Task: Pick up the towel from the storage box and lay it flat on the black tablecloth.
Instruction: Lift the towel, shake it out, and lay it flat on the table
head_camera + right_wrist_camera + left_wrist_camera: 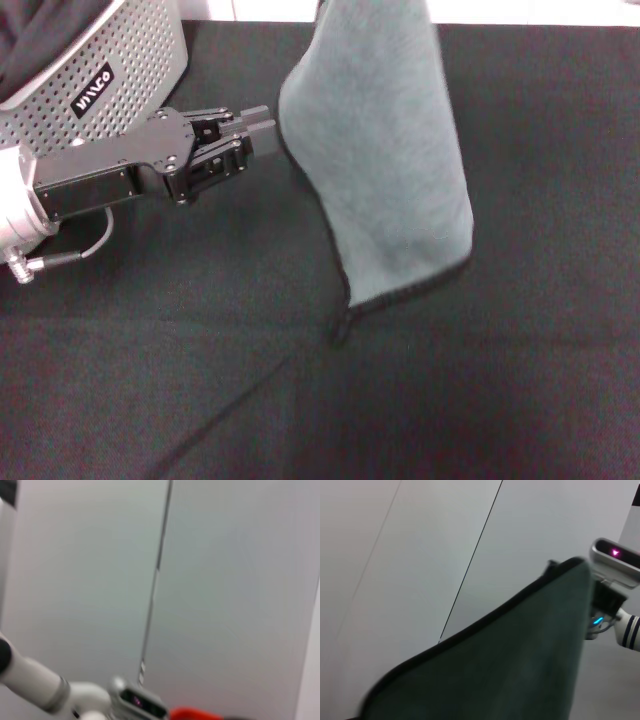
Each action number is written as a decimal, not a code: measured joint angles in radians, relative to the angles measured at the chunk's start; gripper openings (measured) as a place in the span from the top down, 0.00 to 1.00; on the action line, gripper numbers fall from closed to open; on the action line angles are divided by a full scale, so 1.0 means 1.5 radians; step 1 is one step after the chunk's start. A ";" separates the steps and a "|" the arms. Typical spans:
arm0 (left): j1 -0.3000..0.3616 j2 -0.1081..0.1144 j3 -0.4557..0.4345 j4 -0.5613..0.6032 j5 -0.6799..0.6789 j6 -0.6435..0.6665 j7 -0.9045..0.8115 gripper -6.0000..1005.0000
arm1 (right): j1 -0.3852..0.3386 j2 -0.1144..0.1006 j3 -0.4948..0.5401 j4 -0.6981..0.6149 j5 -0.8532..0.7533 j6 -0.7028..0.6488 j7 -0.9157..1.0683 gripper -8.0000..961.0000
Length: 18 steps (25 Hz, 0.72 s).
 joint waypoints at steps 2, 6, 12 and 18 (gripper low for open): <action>-0.001 0.001 0.000 0.000 -0.001 -0.001 0.001 0.75 | -0.010 -0.021 0.024 0.008 0.033 -0.061 0.004 0.98; -0.010 0.003 0.000 0.000 -0.002 -0.001 0.002 0.75 | -0.026 -0.063 0.046 0.040 0.098 -0.155 0.009 0.98; -0.036 0.009 0.000 -0.011 -0.002 0.023 -0.007 0.75 | -0.031 -0.098 0.052 0.086 0.152 -0.250 0.005 0.98; -0.059 0.032 0.005 -0.051 0.002 0.059 -0.038 0.75 | -0.046 -0.094 0.054 0.079 0.207 -0.287 0.009 0.98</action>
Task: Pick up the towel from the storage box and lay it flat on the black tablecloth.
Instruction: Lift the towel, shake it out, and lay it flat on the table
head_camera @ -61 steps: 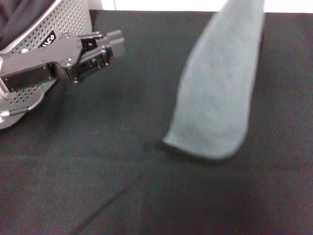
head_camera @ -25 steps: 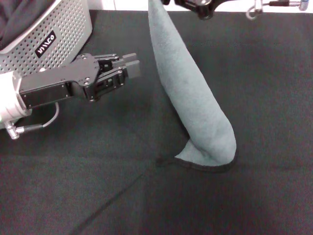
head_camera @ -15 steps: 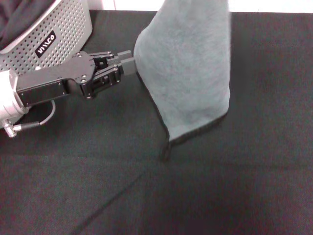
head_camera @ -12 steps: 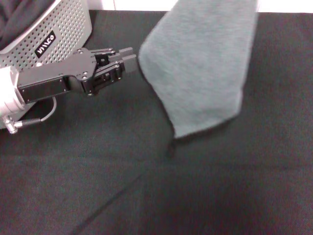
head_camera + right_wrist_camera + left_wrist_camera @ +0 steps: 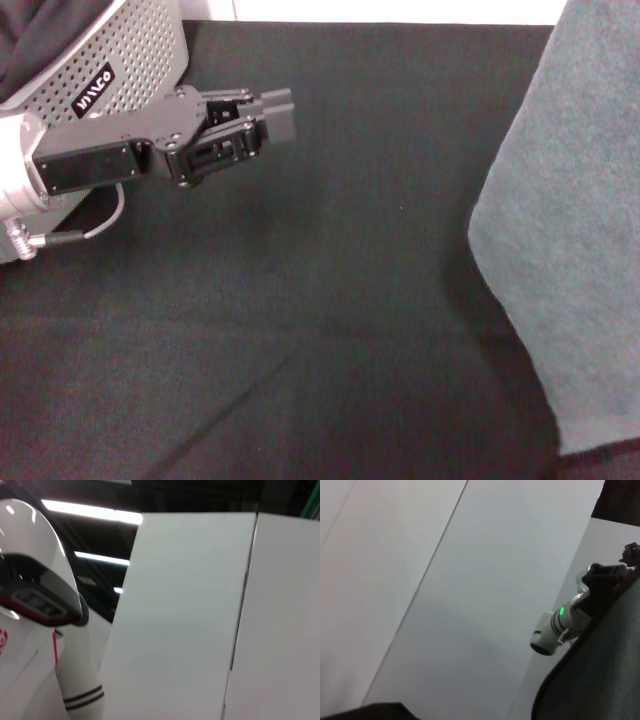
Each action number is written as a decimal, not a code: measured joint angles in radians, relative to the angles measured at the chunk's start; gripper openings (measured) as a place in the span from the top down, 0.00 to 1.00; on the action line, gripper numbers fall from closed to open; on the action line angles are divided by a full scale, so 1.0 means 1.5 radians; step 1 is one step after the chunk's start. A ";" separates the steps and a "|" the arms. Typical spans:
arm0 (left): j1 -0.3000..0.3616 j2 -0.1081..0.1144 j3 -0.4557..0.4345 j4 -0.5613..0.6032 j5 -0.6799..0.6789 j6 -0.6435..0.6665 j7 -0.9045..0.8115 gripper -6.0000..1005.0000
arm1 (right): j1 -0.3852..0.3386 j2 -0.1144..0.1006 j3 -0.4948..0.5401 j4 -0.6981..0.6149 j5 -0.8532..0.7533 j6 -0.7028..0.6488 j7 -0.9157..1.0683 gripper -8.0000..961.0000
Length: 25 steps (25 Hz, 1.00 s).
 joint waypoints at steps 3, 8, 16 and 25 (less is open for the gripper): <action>-0.005 0.003 0.009 -0.002 0.015 0.011 -0.023 0.75 | -0.003 0.000 -0.014 -0.001 0.034 -0.002 -0.001 0.98; -0.015 0.000 0.033 -0.009 0.022 0.015 -0.049 0.75 | -0.003 0.007 -0.016 -0.015 0.053 -0.002 -0.003 0.98; -0.025 -0.007 0.028 -0.033 0.006 -0.005 -0.055 0.57 | 0.013 0.009 -0.040 -0.055 0.089 -0.003 -0.005 0.98; -0.034 -0.008 0.033 -0.052 0.006 0.041 -0.072 0.51 | 0.020 0.012 -0.041 -0.073 0.101 -0.003 -0.011 0.98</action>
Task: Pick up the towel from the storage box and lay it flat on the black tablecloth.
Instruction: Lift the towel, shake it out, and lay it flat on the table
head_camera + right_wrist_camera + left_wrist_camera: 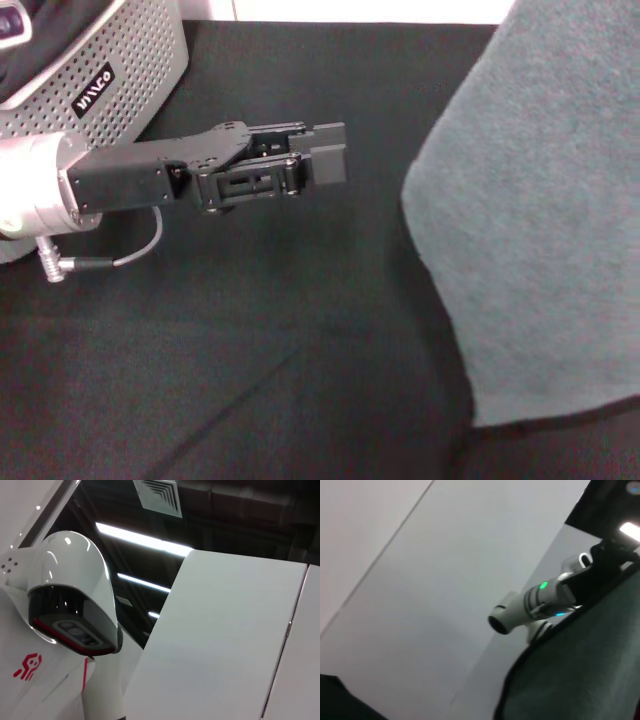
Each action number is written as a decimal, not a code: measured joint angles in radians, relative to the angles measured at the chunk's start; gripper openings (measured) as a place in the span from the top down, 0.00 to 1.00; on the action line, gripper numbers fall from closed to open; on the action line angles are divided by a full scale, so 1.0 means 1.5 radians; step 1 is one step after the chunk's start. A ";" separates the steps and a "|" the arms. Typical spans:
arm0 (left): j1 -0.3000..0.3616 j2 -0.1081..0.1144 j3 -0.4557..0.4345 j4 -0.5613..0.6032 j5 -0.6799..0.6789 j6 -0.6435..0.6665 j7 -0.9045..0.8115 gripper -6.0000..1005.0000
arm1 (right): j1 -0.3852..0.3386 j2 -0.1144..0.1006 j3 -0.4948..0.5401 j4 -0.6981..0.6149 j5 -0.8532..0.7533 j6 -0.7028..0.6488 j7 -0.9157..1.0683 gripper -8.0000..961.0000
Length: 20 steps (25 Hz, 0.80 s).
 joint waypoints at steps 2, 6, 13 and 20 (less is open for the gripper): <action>-0.007 0.000 0.000 -0.009 0.002 0.007 -0.011 0.50 | -0.001 0.001 0.001 -0.003 0.000 0.000 -0.006 0.98; -0.017 -0.008 0.001 -0.019 0.003 0.006 -0.029 0.49 | 0.004 0.004 0.000 -0.003 0.001 0.000 -0.022 0.98; -0.038 -0.033 0.002 -0.026 0.024 -0.024 -0.029 0.49 | 0.019 0.005 -0.001 -0.003 0.002 0.001 -0.050 0.98; -0.054 -0.051 0.003 -0.045 0.052 -0.029 -0.023 0.49 | 0.026 0.005 -0.001 -0.003 0.004 0.001 -0.066 0.98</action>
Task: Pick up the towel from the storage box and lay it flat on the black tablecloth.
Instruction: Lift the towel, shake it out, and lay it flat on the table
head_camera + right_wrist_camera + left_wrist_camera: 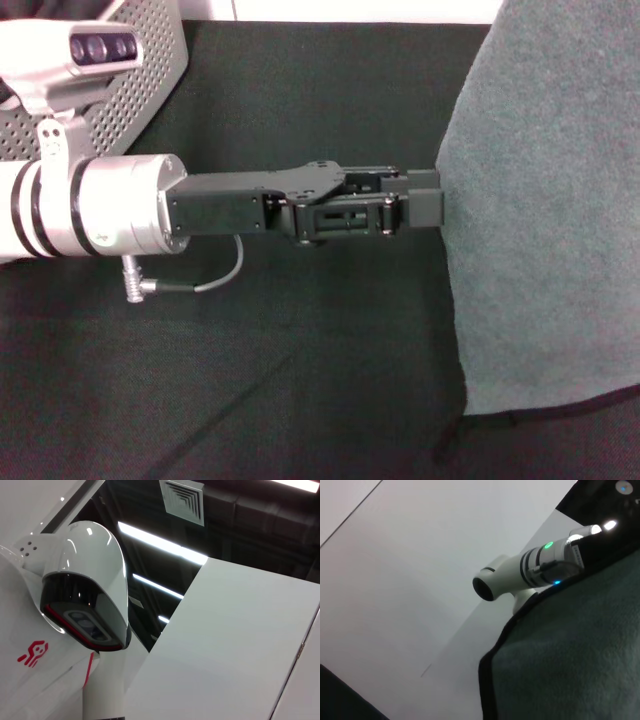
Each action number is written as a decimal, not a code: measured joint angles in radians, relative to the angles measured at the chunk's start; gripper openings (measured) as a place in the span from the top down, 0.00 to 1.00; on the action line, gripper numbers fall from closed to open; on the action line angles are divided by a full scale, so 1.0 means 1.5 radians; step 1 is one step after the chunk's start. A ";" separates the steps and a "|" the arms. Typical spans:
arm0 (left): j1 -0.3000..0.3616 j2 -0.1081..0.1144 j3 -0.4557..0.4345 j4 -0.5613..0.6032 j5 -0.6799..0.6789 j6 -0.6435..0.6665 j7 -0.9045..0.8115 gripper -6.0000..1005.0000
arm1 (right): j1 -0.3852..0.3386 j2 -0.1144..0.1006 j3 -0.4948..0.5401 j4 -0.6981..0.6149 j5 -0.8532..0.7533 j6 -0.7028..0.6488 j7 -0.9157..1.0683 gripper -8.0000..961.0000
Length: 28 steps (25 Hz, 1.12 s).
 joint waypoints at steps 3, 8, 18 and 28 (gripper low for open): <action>0.001 -0.004 0.000 -0.006 0.003 -0.007 0.003 0.49 | 0.002 0.000 0.000 0.000 0.008 0.000 -0.002 0.98; 0.006 -0.002 0.000 -0.006 0.003 -0.024 0.004 0.49 | 0.002 0.000 0.000 -0.004 0.018 -0.001 -0.003 0.98; 0.010 0.007 -0.006 -0.006 -0.004 -0.028 0.006 0.49 | -0.009 0.004 -0.002 -0.019 0.029 -0.002 -0.005 0.98; -0.024 -0.005 0.033 -0.010 -0.009 0.085 0.030 0.50 | -0.016 0.004 -0.002 0.011 0.024 0.001 -0.037 0.98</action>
